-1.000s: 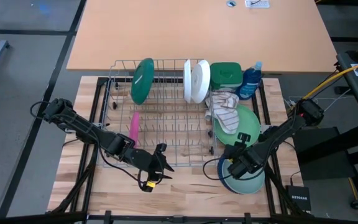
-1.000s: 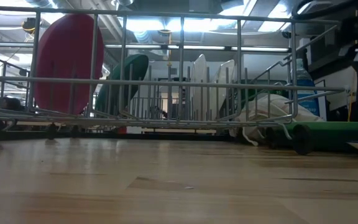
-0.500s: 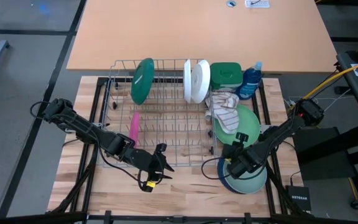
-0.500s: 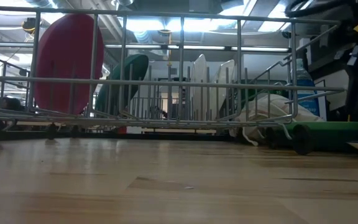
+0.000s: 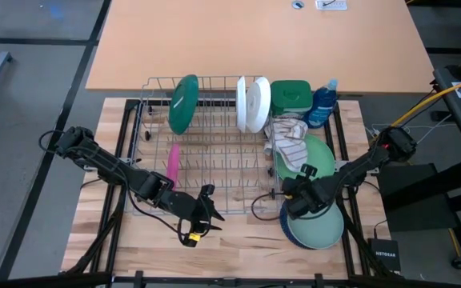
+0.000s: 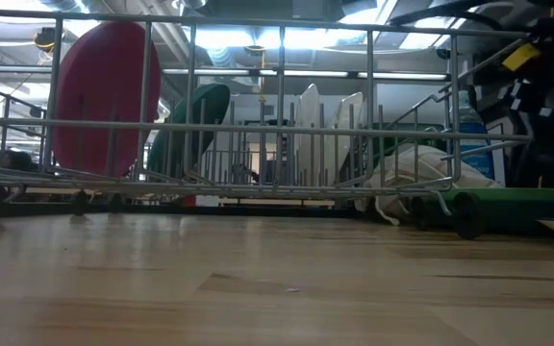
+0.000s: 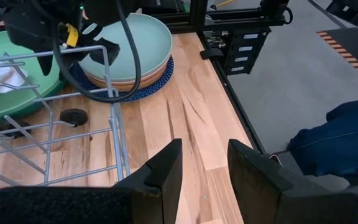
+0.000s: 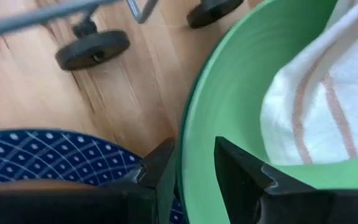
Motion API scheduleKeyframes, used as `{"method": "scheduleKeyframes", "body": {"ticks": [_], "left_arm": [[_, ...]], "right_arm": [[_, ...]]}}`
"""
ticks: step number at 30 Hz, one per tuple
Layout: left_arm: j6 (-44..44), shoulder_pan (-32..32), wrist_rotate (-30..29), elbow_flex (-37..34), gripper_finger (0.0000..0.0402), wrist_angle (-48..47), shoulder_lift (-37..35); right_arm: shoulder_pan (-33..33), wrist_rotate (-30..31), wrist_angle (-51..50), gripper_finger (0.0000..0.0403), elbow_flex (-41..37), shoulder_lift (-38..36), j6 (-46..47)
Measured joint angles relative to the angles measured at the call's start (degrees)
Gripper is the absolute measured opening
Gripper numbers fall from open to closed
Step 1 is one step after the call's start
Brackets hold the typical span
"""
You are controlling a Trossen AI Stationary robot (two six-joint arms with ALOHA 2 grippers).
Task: Sort dishes
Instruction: Put the light green plate in the dish rack
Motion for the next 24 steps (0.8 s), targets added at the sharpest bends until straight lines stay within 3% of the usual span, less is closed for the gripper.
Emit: {"method": "scheduleKeyframes", "body": {"ticks": [24], "left_arm": [[0.0,0.0,0.0,0.0,0.0117,0.0,0.0]], "right_arm": [[-0.2,-0.6,3.3,0.0115,-3.8,0.0,-1.2]]}}
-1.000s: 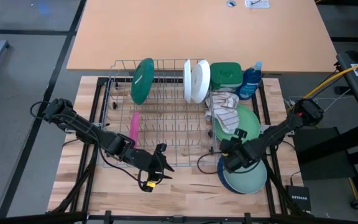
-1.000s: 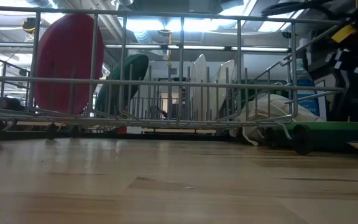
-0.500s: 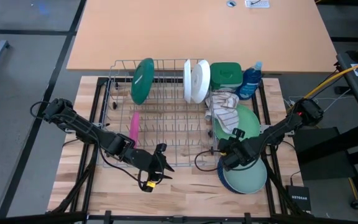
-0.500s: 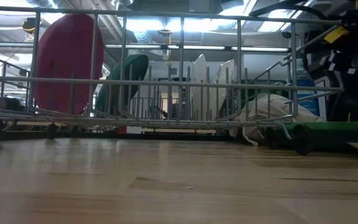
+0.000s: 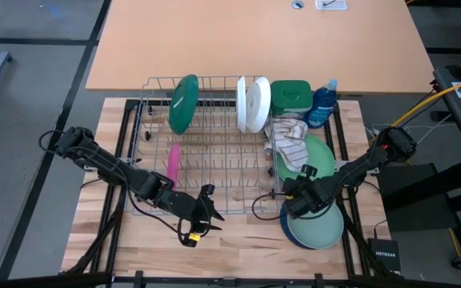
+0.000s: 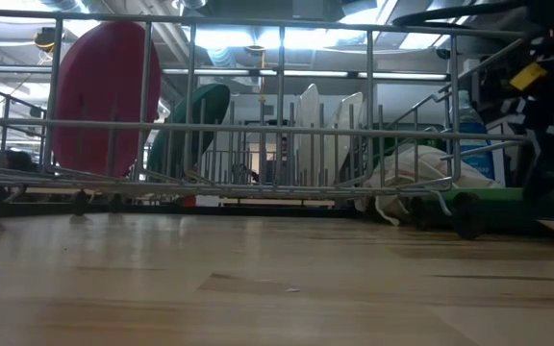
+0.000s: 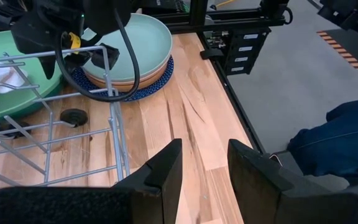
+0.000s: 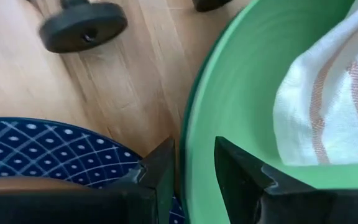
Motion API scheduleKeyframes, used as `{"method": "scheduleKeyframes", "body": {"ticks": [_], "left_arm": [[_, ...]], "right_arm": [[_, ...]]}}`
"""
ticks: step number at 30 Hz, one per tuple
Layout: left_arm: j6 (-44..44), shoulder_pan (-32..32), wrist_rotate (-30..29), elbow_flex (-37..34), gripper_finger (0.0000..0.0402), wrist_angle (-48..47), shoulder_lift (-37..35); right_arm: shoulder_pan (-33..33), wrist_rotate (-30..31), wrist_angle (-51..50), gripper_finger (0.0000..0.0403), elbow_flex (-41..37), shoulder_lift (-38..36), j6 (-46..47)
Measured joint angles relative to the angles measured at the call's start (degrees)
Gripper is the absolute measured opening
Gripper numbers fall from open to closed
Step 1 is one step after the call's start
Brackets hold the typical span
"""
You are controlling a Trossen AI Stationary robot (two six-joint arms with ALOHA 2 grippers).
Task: Sort dishes
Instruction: Put the light green plate in the dish rack
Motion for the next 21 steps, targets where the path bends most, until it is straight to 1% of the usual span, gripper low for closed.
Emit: {"method": "scheduleKeyframes", "body": {"ticks": [6,9,12,18,21], "left_arm": [[0.0,0.0,0.0,0.0,0.0117,0.0,0.0],[0.0,0.0,0.0,0.0,0.0117,0.0,0.0],[0.0,0.0,0.0,0.0,0.0117,0.0,0.0],[0.0,0.0,0.0,0.0,0.0117,0.0,0.0],[0.0,0.0,0.0,0.0,0.0117,0.0,0.0]], "right_arm": [[0.0,0.1,0.7,0.0115,-1.8,0.0,0.1],[0.0,0.1,0.8,0.0107,-1.8,0.0,0.1],[0.0,-0.2,1.5,0.0083,-1.8,0.0,0.0],[0.1,-3.2,1.7,0.0018,-1.8,0.0,-0.1],[0.1,-4.4,1.5,0.0010,-1.8,0.0,-0.3]]}}
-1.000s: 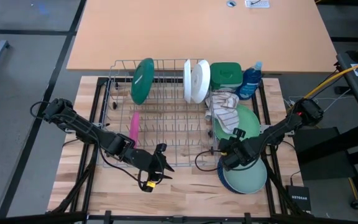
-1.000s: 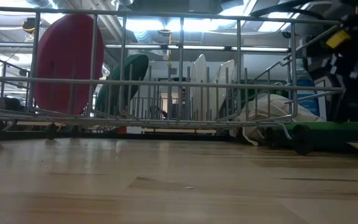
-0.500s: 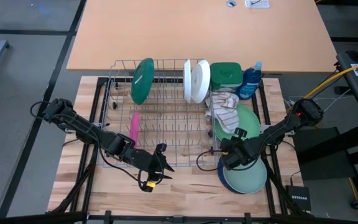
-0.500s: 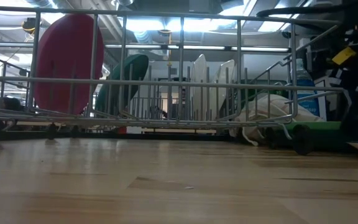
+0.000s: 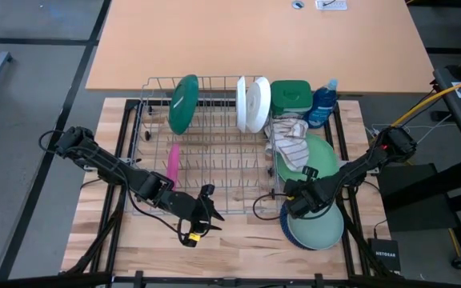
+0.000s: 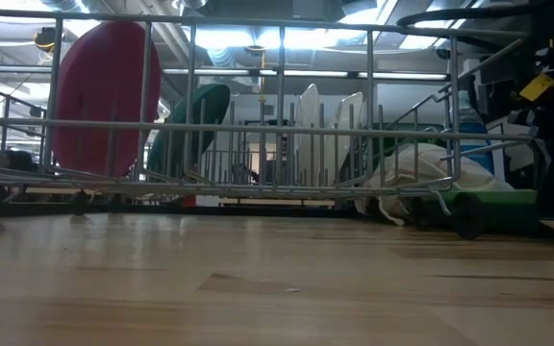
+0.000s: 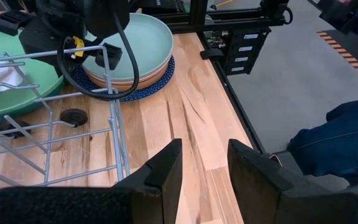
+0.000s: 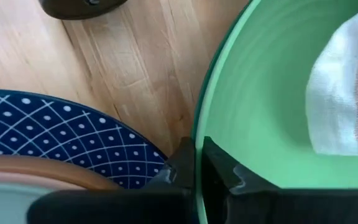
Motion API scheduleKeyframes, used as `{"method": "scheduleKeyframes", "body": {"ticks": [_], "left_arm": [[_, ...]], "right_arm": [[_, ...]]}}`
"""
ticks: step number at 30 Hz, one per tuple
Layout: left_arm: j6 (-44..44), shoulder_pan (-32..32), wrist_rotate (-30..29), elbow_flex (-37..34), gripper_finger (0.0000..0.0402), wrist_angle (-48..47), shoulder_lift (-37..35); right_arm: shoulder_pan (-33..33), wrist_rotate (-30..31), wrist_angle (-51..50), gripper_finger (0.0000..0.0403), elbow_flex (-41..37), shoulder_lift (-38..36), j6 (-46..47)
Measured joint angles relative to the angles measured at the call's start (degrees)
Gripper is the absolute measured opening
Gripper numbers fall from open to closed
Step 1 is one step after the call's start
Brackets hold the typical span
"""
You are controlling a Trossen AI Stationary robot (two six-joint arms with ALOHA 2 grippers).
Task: Sort dishes
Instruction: Put the light green plate in the dish rack
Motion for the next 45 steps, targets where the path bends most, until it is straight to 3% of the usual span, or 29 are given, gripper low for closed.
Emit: {"method": "scheduleKeyframes", "body": {"ticks": [15,23,38,45], "left_arm": [[0.0,0.0,-0.8,0.0,0.0117,0.0,0.0],[0.0,0.0,-0.8,0.0,0.0117,0.0,0.0],[0.0,0.0,-0.9,0.0,0.0117,0.0,0.0],[0.0,0.0,-0.9,0.0,0.0117,0.0,0.0]], "right_arm": [[0.0,-2.4,-5.3,0.0015,6.2,0.0,-3.0],[0.0,-5.1,-14.1,0.0009,11.4,0.0,-3.6],[0.0,-8.1,-35.6,0.0015,30.7,0.0,-5.6],[0.0,-7.7,-38.7,0.0012,37.9,-0.7,-5.9]]}}
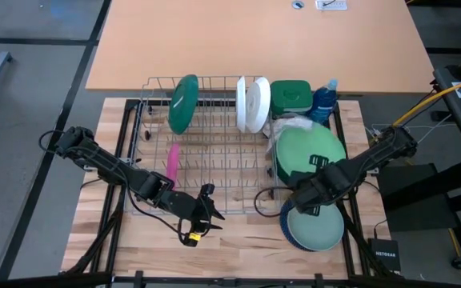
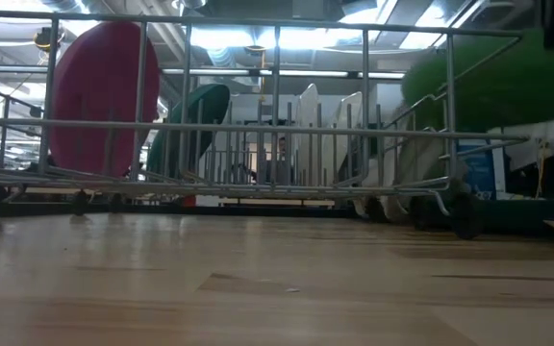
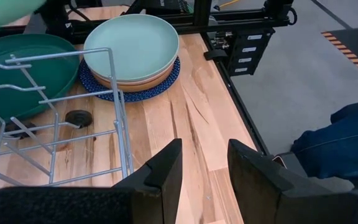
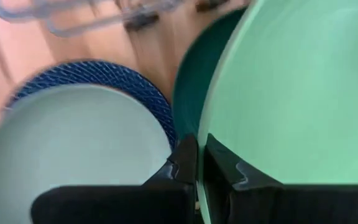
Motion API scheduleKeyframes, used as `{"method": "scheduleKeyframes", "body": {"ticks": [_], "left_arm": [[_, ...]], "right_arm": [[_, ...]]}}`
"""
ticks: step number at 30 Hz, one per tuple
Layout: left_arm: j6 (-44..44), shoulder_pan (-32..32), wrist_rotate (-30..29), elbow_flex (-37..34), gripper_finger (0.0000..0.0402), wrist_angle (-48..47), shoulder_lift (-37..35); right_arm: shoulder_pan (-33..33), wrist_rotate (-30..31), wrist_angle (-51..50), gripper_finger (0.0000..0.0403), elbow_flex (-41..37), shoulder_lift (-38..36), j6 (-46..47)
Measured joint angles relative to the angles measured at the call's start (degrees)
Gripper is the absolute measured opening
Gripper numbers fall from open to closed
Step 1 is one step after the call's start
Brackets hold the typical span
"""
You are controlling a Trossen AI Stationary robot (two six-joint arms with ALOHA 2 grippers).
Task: Sort dishes
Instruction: Put the light green plate in the dish rack
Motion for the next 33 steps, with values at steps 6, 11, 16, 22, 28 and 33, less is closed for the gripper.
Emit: {"method": "scheduleKeyframes", "body": {"ticks": [6,11,16,22,28,33], "left_arm": [[0.0,0.0,0.0,0.0,0.0117,0.0,0.0],[0.0,0.0,0.0,0.0,0.0117,0.0,0.0],[0.0,0.0,0.0,0.0,0.0117,0.0,0.0],[0.0,0.0,-1.8,0.0,0.0117,0.2,0.0],[1.6,0.0,-10.4,0.0,0.0117,5.9,0.0],[7.2,0.0,-21.2,0.0,0.0117,16.5,0.0]], "right_arm": [[0.0,-0.8,0.6,0.0012,4.4,-0.5,0.0],[0.0,-0.9,1.0,0.0012,7.4,-0.5,0.0],[0.0,0.0,1.0,0.0012,11.4,-0.5,0.2],[0.0,7.5,1.2,0.0012,18.8,-0.5,2.1],[0.0,24.0,5.8,0.0011,27.5,-0.5,4.5],[0.0,41.2,17.5,0.0011,33.0,-0.5,2.2]]}}
